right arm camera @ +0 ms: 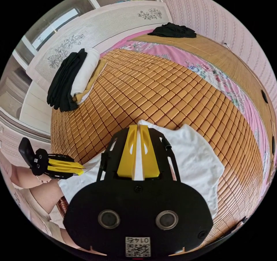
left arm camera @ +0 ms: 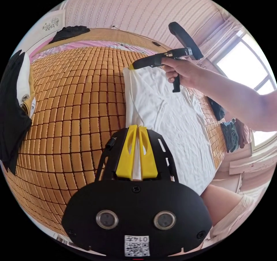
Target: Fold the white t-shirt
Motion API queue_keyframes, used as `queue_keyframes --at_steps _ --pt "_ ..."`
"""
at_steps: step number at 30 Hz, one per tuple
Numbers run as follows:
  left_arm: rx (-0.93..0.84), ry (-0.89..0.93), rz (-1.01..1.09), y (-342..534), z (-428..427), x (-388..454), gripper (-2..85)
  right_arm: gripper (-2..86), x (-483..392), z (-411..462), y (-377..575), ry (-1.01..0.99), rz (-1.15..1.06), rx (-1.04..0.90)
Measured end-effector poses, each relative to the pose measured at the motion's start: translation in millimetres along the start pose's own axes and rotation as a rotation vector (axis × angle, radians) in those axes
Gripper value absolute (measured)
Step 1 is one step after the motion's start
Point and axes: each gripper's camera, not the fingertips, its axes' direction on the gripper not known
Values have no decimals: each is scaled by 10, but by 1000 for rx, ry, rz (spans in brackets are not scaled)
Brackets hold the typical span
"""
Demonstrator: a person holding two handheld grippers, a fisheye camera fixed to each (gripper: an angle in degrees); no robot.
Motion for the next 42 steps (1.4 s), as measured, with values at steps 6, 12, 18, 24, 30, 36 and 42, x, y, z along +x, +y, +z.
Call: queue_keyframes --at_steps 6,12,18,24,30,36,42 --pt "46 -55 -81 -2 -36 -283 -7 -2 -157 299 -234 21 -147 -64" --pt "-25 -79 -187 -12 173 -488 39 47 -146 310 -139 141 -110 -19" --pt "-30 -18 -193 1 66 -584 63 72 124 -460 820 148 94 183" --pt "37 64 103 -466 36 -101 51 72 90 -882 2905 390 461 138" --pt "-12 180 402 -1295 758 899 49 83 128 -1049 4503 493 814 60" --pt "-125 276 569 -1979 1645 2084 48 84 211 -1047 5106 402 893 182" --pt "-249 224 683 -2290 2422 3045 55 73 265 -847 5346 365 840 178"
